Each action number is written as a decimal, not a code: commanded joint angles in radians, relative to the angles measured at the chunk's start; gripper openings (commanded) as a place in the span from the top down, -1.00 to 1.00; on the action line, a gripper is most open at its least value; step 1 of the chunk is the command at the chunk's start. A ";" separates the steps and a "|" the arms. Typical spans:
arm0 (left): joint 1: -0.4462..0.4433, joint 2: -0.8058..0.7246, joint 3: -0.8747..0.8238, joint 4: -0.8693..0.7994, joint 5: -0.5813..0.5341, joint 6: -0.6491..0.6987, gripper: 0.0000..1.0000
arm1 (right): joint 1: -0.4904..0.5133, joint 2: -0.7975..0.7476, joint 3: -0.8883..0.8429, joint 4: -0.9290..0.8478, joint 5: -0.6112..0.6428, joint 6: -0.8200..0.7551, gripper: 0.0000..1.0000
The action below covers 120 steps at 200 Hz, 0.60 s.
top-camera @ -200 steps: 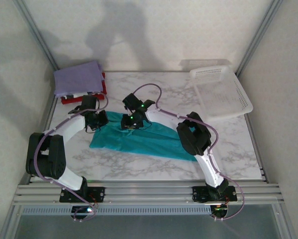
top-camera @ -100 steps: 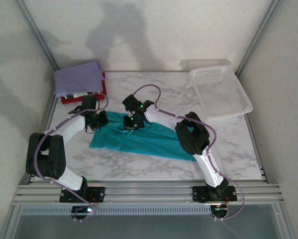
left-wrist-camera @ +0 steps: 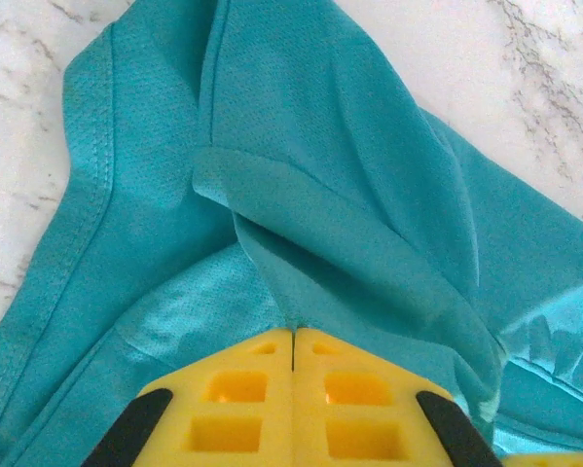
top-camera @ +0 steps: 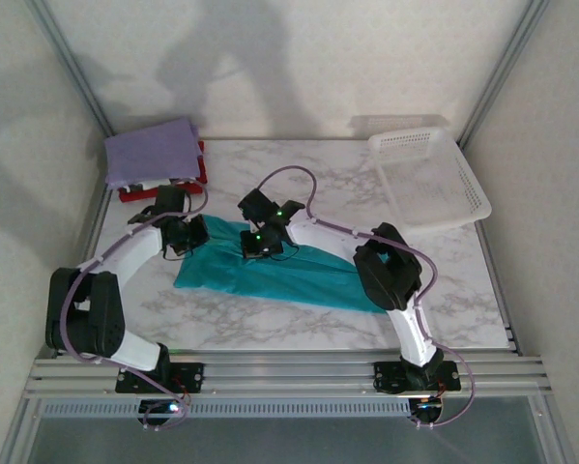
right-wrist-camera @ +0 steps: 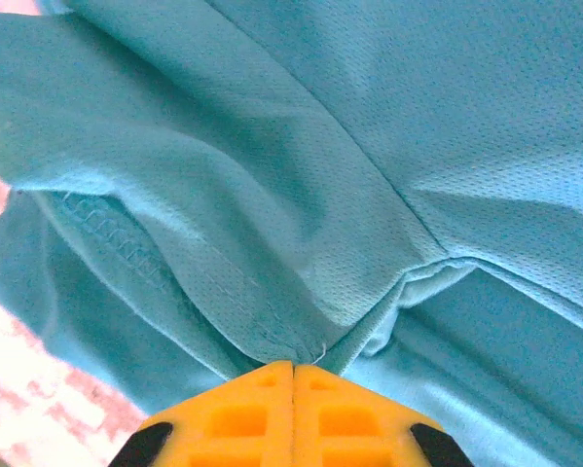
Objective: Fold and stack the t-shirts
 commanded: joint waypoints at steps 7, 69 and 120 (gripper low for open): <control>0.000 -0.036 -0.024 -0.067 -0.005 0.019 1.00 | 0.012 -0.042 -0.045 -0.016 0.029 0.011 1.00; 0.000 -0.009 -0.136 -0.082 0.008 0.006 0.91 | 0.013 0.044 -0.006 -0.088 0.022 0.023 0.64; -0.003 -0.089 -0.154 -0.153 0.018 0.005 0.52 | 0.009 -0.040 -0.016 -0.122 0.076 -0.002 0.43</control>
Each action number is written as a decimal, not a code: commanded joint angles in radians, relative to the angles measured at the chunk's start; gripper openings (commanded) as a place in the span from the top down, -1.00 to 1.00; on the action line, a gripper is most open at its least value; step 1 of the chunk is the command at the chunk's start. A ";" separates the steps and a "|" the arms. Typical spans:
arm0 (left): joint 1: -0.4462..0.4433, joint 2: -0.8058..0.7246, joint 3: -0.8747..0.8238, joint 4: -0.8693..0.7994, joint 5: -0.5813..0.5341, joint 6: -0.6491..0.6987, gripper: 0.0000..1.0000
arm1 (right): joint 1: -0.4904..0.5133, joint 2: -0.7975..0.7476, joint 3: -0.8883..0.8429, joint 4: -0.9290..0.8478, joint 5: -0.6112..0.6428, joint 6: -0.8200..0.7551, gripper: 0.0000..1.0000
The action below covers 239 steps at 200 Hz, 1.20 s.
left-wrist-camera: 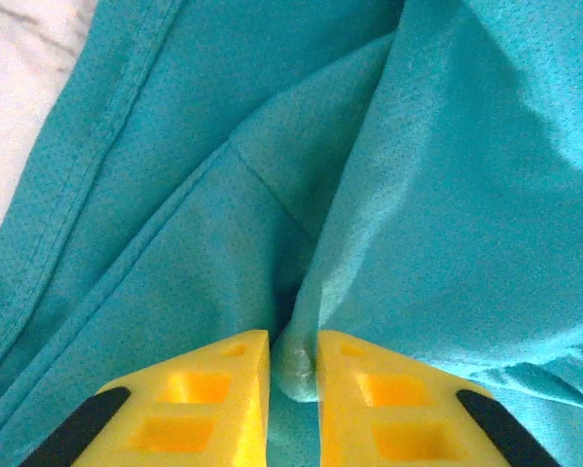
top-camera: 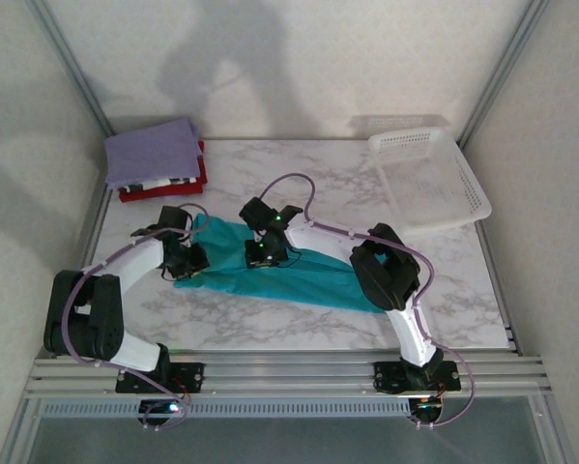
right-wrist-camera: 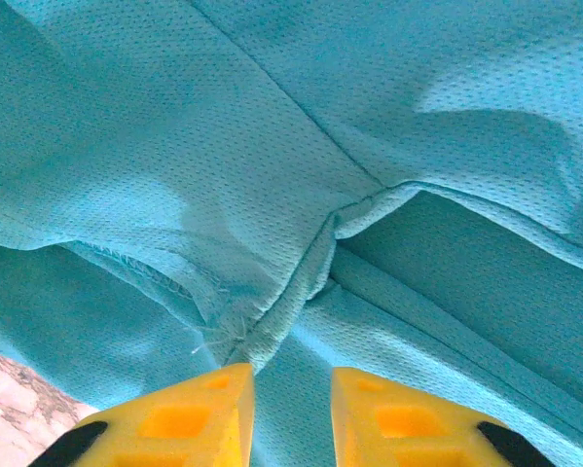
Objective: Fold and stack the t-shirts
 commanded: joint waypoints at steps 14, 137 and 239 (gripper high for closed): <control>-0.002 -0.084 0.018 -0.072 0.025 0.001 0.51 | -0.006 -0.082 0.012 -0.054 0.063 -0.023 0.45; -0.035 0.278 0.260 0.317 -0.022 -0.057 1.00 | -0.225 -0.026 -0.096 0.088 0.058 0.026 0.98; 0.021 0.573 0.503 0.298 -0.040 -0.051 1.00 | -0.321 -0.087 -0.313 0.079 0.188 0.132 0.99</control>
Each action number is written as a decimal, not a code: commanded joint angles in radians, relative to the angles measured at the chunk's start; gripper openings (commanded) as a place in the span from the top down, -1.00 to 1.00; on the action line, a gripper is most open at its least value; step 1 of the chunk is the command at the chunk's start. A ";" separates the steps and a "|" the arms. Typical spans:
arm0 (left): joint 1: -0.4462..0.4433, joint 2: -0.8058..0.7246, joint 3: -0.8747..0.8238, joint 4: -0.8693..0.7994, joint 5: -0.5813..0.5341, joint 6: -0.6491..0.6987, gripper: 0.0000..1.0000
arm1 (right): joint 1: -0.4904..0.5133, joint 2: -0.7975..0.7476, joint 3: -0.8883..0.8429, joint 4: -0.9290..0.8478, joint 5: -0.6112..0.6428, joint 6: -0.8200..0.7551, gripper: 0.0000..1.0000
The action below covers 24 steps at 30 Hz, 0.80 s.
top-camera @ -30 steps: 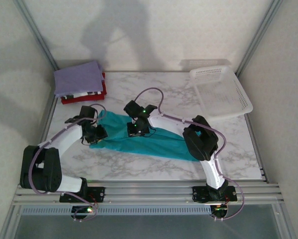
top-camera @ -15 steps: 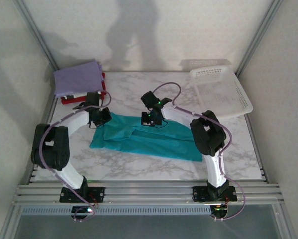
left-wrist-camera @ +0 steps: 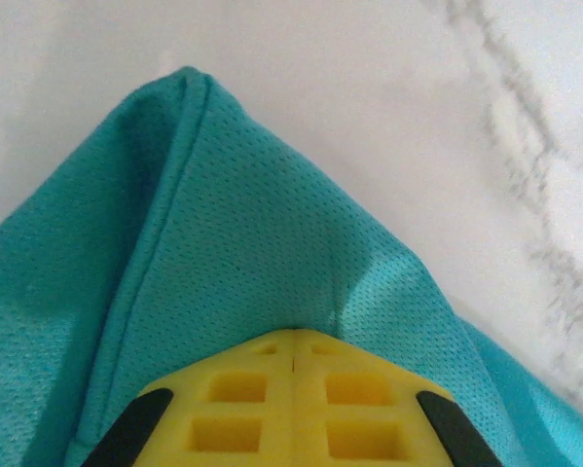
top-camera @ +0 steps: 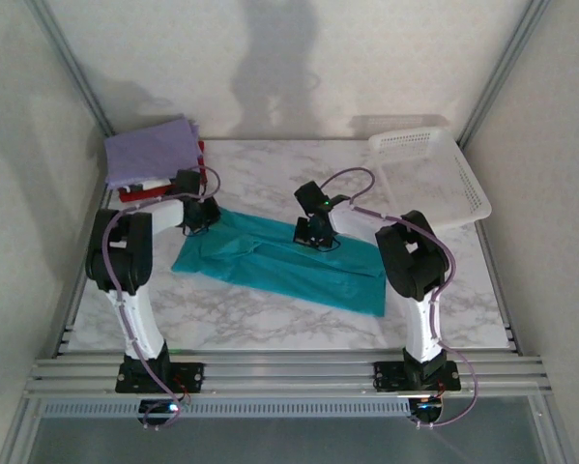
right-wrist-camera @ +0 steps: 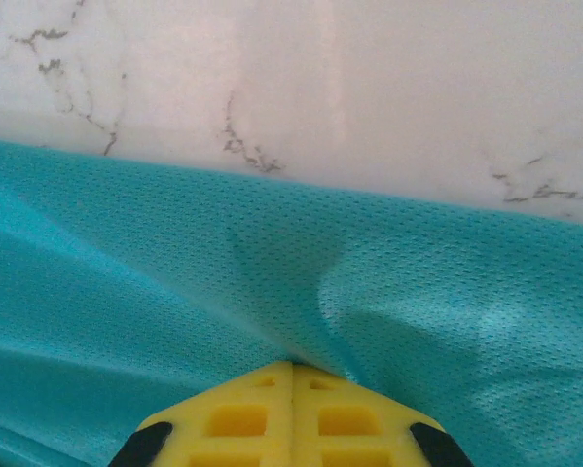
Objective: Fold and stack the t-shirts
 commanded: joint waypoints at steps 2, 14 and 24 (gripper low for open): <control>0.009 0.043 0.106 -0.062 -0.012 0.023 1.00 | -0.026 -0.020 -0.070 -0.072 0.062 0.004 0.98; -0.135 -0.112 0.132 -0.217 -0.055 0.043 0.84 | -0.029 -0.188 -0.114 -0.115 -0.032 -0.114 0.89; -0.226 -0.095 0.028 -0.216 -0.246 -0.014 1.00 | -0.042 -0.161 -0.133 -0.092 -0.041 -0.123 1.00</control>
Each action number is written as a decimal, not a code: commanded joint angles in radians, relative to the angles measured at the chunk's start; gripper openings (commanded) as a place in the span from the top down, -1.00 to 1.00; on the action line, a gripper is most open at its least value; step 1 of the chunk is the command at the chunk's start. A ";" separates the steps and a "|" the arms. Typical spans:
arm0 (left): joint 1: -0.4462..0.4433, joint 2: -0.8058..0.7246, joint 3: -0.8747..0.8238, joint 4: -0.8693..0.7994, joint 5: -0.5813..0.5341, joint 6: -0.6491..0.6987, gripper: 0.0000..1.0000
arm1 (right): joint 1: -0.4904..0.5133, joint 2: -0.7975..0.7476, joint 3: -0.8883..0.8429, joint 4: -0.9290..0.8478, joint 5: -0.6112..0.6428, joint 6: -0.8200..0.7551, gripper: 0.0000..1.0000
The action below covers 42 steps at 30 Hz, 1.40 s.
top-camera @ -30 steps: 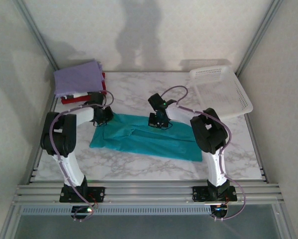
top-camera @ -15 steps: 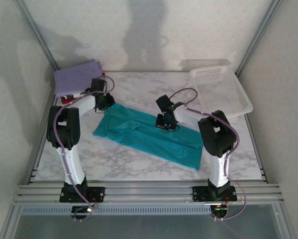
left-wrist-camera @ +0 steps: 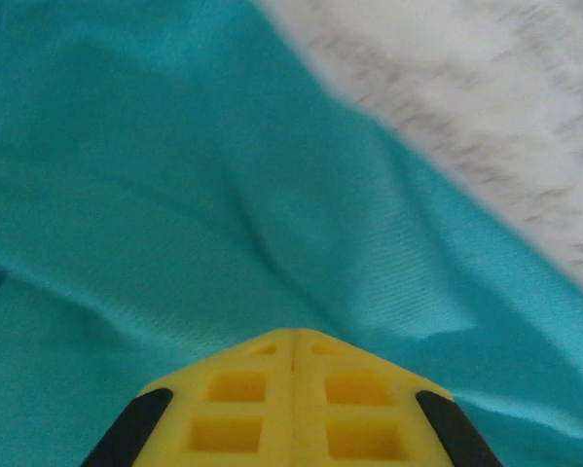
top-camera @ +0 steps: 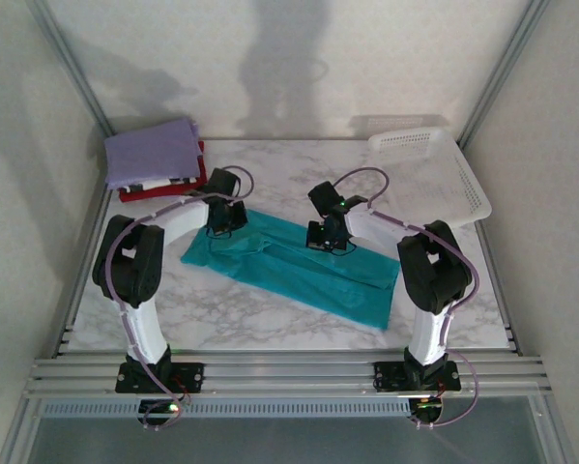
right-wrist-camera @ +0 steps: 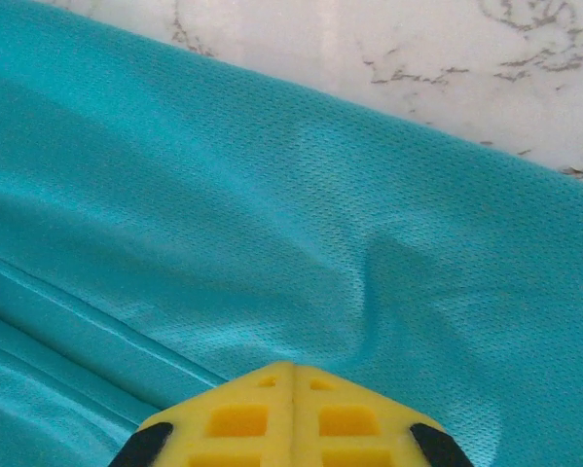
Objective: Fold and stack the t-shirts
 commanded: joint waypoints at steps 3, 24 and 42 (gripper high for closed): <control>-0.005 0.041 0.016 -0.026 -0.113 -0.022 1.00 | -0.012 -0.030 -0.045 -0.014 0.009 -0.015 1.00; -0.049 0.487 0.908 -0.168 0.033 0.078 0.85 | -0.065 -0.222 -0.125 -0.119 0.069 -0.033 1.00; -0.064 0.301 0.330 0.086 -0.102 -0.004 1.00 | -0.080 -0.232 -0.351 -0.071 0.009 0.025 1.00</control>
